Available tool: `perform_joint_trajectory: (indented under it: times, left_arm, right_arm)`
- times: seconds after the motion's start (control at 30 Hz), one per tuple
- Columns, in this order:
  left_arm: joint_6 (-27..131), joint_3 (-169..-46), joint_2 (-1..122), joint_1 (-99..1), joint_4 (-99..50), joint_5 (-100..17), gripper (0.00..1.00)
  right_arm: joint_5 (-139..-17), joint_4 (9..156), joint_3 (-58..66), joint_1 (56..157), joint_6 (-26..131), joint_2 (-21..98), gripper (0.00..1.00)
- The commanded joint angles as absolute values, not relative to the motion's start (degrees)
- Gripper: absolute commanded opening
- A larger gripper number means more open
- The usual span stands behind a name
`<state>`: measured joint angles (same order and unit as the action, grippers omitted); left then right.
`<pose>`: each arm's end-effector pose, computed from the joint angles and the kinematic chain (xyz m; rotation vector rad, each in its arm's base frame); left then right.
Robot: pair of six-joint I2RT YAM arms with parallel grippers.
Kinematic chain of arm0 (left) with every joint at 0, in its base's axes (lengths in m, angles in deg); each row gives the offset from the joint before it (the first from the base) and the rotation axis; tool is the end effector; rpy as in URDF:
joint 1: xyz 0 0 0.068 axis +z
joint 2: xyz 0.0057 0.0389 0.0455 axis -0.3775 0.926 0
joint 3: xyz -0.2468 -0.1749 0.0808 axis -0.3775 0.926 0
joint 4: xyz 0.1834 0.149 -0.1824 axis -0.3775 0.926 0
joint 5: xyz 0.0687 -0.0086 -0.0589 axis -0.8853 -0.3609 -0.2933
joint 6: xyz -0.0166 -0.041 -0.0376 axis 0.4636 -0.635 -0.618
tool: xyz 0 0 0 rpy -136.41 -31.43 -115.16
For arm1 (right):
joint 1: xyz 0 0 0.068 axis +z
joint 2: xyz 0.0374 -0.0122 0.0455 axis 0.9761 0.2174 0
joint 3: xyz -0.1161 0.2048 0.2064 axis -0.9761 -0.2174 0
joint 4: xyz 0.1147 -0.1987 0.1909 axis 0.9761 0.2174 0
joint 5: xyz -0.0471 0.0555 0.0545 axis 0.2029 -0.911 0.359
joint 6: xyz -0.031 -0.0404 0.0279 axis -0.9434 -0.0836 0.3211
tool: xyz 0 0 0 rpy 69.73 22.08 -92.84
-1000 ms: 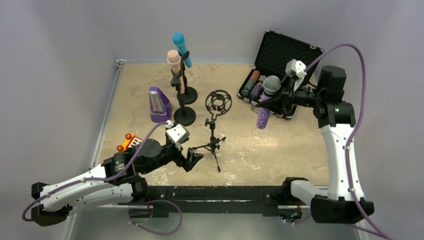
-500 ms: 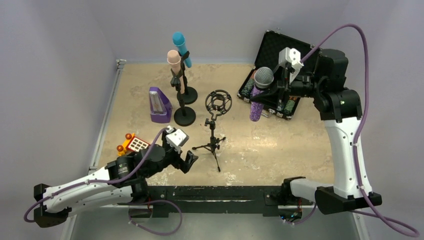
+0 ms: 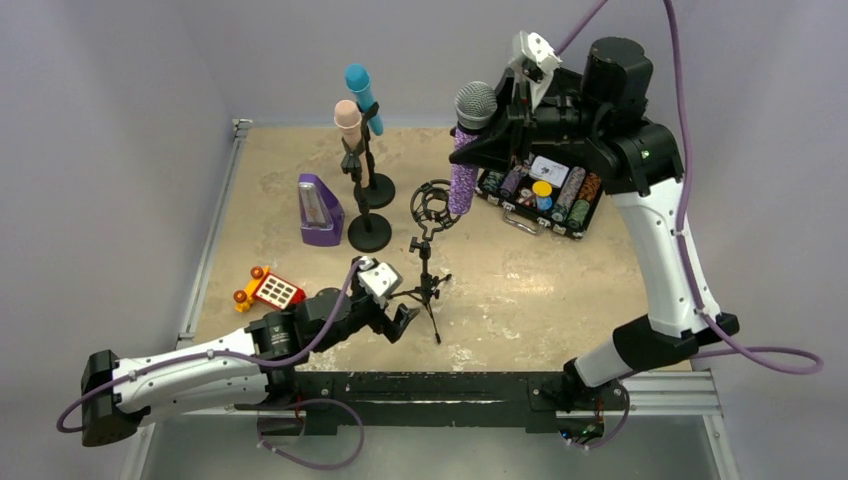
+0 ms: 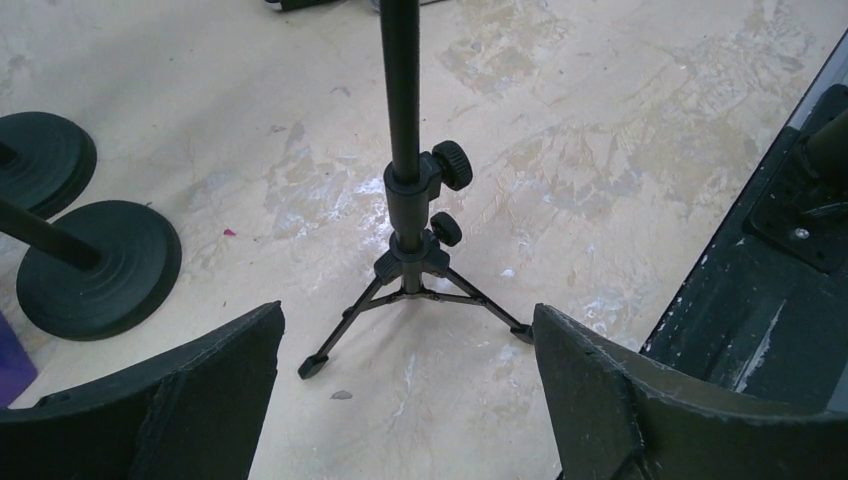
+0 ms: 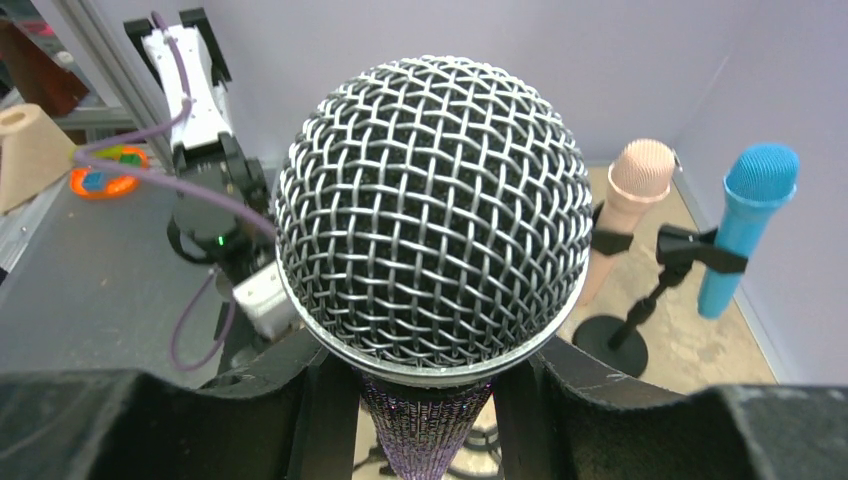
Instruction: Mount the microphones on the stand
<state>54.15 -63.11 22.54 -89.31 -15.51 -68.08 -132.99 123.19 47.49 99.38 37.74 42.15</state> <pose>0.0811 -0.1588 0.2765 0.7131 1.7580 -0.6253 0.2496 0.1404 0.6171 -1.2017 1.2652 1.0997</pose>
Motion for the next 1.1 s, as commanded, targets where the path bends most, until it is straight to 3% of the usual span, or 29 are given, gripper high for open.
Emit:
perform_joint_trajectory:
  times: [0.0,0.5,1.07]
  left_arm:
    - [57.11,-65.63,27.30,-88.97,-24.26,-67.74,0.97]
    - [56.59,-64.94,30.58,-88.54,-32.59,-71.03,0.91]
    - [56.14,-63.67,30.42,-87.25,-36.51,-70.17,0.88]
  right_arm:
    - [-129.81,118.14,54.28,102.35,42.79,45.53,0.00]
    - [-128.51,110.14,51.24,105.07,48.60,52.72,0.00]
    - [-119.52,116.61,41.70,104.34,36.06,47.59,0.00]
